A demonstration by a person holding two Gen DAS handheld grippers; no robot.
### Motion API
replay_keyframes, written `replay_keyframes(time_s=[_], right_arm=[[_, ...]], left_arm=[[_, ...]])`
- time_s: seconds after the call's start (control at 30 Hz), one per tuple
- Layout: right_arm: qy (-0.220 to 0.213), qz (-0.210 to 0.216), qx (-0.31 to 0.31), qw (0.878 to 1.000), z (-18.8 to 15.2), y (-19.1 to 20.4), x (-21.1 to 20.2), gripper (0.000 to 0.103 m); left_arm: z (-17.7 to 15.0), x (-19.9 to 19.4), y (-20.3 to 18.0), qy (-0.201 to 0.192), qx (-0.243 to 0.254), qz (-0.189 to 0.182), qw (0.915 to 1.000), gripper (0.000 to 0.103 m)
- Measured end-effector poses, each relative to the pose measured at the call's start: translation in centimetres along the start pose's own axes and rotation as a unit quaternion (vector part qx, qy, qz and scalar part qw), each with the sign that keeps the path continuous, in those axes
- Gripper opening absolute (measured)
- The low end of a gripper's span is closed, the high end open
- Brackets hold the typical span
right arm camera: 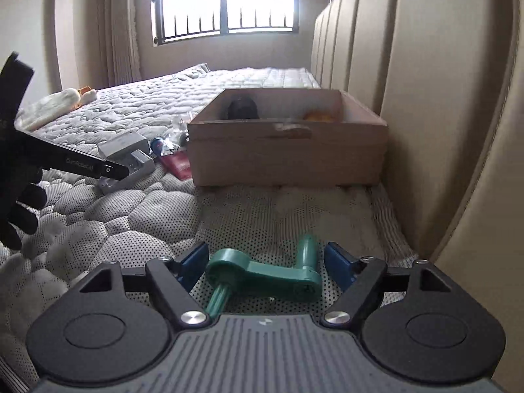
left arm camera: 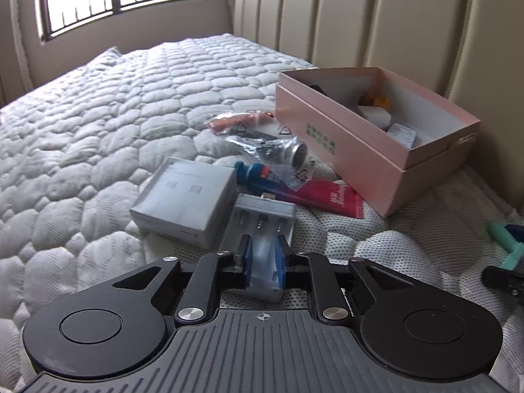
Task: Organize rigid objects
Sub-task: 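Lift the green tool with the right gripper while the left gripper grasps the battery charger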
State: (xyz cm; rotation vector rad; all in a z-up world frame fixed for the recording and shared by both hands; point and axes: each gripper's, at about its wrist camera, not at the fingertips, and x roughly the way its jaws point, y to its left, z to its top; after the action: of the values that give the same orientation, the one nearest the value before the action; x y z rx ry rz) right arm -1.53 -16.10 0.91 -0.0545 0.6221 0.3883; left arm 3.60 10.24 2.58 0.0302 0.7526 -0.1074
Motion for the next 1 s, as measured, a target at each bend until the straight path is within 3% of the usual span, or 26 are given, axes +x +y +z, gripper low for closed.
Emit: replay_keyframes(time_s=[0.43,0.47,0.53,0.57,0.63,0.8,1.0], right_arm=[[0.005,0.002,-0.001,1.0,-0.4,0.4,0.4,0.082],[0.005,0.001,-0.001,1.0,-0.4,0.4,0.4,0.082],[0.006,0.0,-0.003,1.0,-0.4,0.5,0.4,0.082],[0.006,0.0,-0.003,1.0,-0.4,0.5,0.5,0.082],[0.006,0.0,-0.004,1.0,-0.4,0.5,0.4,0.082],[0.005,0.0,-0.003,1.0,-0.5,0.5,0.5,0.082],[0.003,0.002,0.0,1.0,-0.6,0.4,0.4,0.082]], left_arm=[[-1.0,-1.3,1.3,0.012,-0.031,-0.114,0.9929,0.011],[-1.1,-1.6,1.0,0.014,-0.031,-0.131,0.9908,0.013],[-1.4,-2.1,0.3,0.024,-0.033,-0.161,0.9861,0.029],[-1.5,-2.5,-0.3,0.02,-0.023,-0.161,0.9865,0.034],[-1.6,-3.3,-1.5,0.003,0.003,-0.142,0.9899,0.034],[-1.4,-3.9,-3.8,-0.033,0.099,-0.055,0.993,0.034],[-0.7,-2.0,-3.9,0.006,0.124,-0.059,0.9905,0.035]])
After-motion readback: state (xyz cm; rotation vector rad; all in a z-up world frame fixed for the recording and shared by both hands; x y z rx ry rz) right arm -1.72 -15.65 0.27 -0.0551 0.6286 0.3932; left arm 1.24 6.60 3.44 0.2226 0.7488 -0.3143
